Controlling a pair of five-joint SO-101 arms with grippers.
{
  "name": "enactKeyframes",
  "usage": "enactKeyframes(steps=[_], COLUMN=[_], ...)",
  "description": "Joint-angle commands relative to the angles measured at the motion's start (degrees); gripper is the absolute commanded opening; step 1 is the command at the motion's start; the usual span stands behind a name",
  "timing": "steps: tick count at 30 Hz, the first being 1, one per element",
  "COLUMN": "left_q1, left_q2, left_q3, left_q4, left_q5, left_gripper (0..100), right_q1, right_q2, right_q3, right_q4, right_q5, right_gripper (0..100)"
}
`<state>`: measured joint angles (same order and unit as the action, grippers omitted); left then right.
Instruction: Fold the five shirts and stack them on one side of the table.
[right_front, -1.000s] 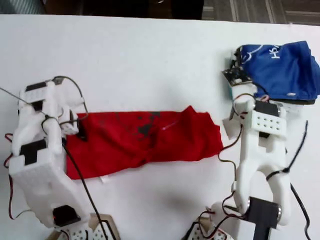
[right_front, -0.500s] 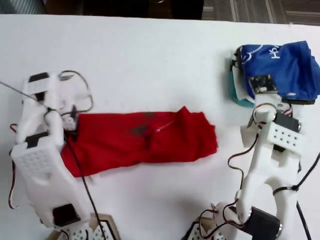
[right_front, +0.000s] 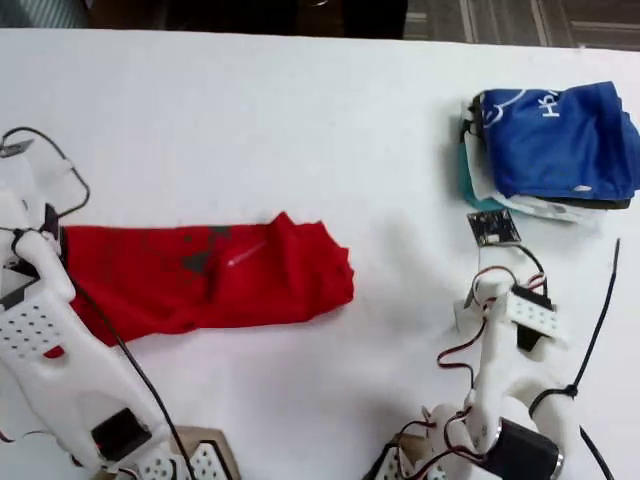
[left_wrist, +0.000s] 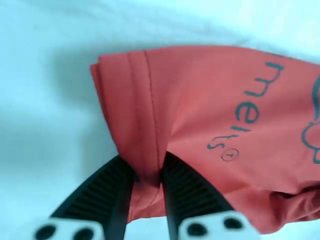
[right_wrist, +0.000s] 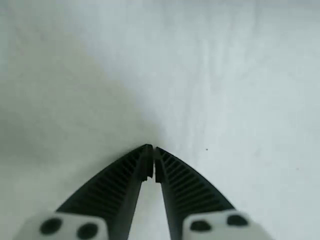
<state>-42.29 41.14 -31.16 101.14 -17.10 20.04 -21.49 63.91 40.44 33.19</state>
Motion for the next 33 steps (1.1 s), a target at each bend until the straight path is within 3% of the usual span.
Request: enactKeyframes(steps=[1,7,13,17,25,33], left_q1=[4.5,13.5,28.0,37.6,53.0,59.2], left_q2=[-1.9,-14.3,-32.4,-37.9,-33.8,-20.6], left_q3=[3.5,13.4,21.4,23.7,22.6,13.9], left_q4=[1.3,1.3,1.2,1.2,-0.9,-8.3], left_q5=[-0.4,1.6,1.8,6.3,10.5,13.8], left_gripper=[3,3,3,3,3,3], right_q1=[-0.3,-0.3,-0.3,-0.3,-0.3,-0.3], right_q2=[-2.5,-2.3,-2.3,-2.3,-2.3,-2.3], right_q3=[0.3,0.3,0.3,0.4,0.4,0.4], right_q4=[-2.5,-2.5,-2.5,-2.5,-2.5,-2.5], right_q5=[0.0,0.0,0.0,0.0,0.0,0.0], right_gripper=[2.0,2.0,2.0,2.0,2.0,2.0])
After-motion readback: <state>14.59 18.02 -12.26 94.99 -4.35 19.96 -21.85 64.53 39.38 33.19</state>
